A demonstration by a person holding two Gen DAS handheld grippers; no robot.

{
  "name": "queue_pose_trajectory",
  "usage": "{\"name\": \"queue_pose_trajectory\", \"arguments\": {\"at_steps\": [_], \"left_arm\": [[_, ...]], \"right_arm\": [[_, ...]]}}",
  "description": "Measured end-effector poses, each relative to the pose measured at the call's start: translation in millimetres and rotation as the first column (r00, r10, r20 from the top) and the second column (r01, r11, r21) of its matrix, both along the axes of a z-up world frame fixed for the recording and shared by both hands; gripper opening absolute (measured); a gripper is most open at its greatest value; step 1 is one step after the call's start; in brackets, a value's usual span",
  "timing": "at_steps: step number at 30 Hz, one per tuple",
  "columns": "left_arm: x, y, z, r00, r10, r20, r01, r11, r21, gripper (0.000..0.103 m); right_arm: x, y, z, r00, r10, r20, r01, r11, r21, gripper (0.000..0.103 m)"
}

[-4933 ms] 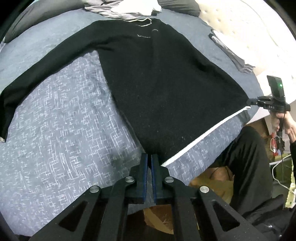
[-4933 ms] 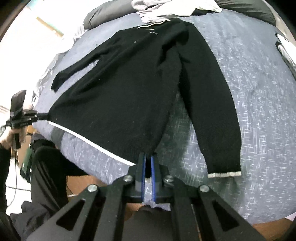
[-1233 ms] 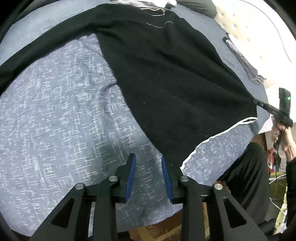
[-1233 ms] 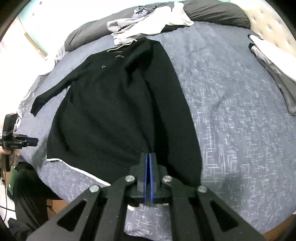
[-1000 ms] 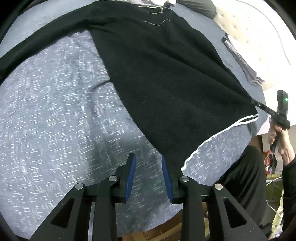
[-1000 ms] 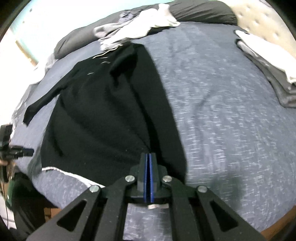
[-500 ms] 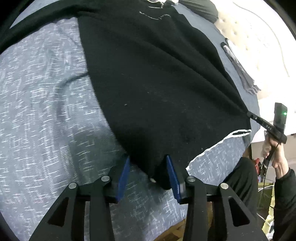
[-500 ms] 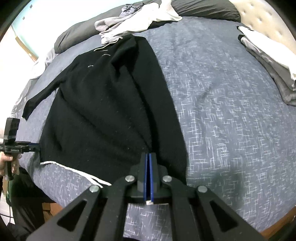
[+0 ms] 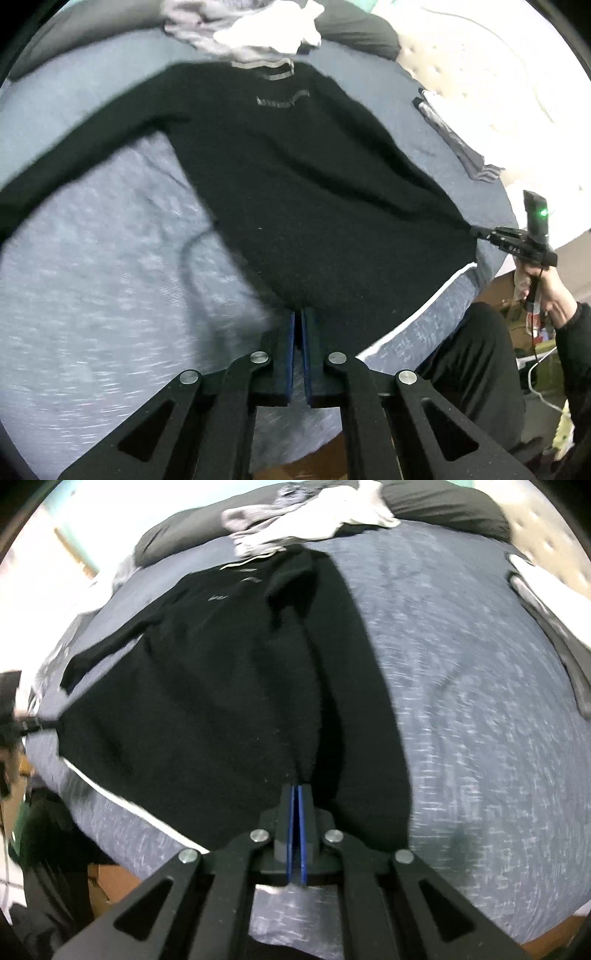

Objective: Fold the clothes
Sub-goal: 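Pinch the hem with both grippers and smooth the sweater body flat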

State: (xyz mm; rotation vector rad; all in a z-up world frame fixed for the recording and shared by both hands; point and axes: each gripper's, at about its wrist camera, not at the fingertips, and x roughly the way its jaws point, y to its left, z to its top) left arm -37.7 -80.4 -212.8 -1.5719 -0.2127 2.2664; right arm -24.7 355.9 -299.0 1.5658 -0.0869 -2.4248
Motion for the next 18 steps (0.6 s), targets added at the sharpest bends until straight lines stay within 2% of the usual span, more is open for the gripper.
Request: {"name": "queue_pose_trajectory", "arguments": {"at_steps": [4,9,14,16,18], "left_arm": [[-4.2,-7.2,2.8,1.0,-0.007,0.014,0.008,0.999,-0.049,0.003],[-11.7,13.6,-31.4,0.996,-0.007,0.09,0.013,0.998,-0.065,0.004],[-21.9,35.4,-61.3,0.989,-0.011,0.145,0.019,0.998,-0.058,0.006],[-23.1,36.6,-62.5,0.989,-0.008,0.149,0.015,0.999,-0.043,0.019],[-22.2,32.2,-57.4,0.991,-0.002,0.136,0.007,0.999,-0.04,0.026]], "right_arm": [[-1.5,-19.5,-9.0,0.999,0.045,0.019,-0.045,0.999,0.029,0.002],[-0.4,-32.8,-21.0,0.996,0.068,0.049,-0.071,0.996,0.062,0.002],[1.1,-22.6,-19.9,0.998,0.049,0.04,-0.052,0.996,0.07,0.002],[2.5,-16.2,-19.4,0.999,0.036,0.037,-0.038,0.997,0.064,0.002],[1.1,-14.1,-21.5,0.999,0.031,0.039,-0.034,0.997,0.067,0.002]]}}
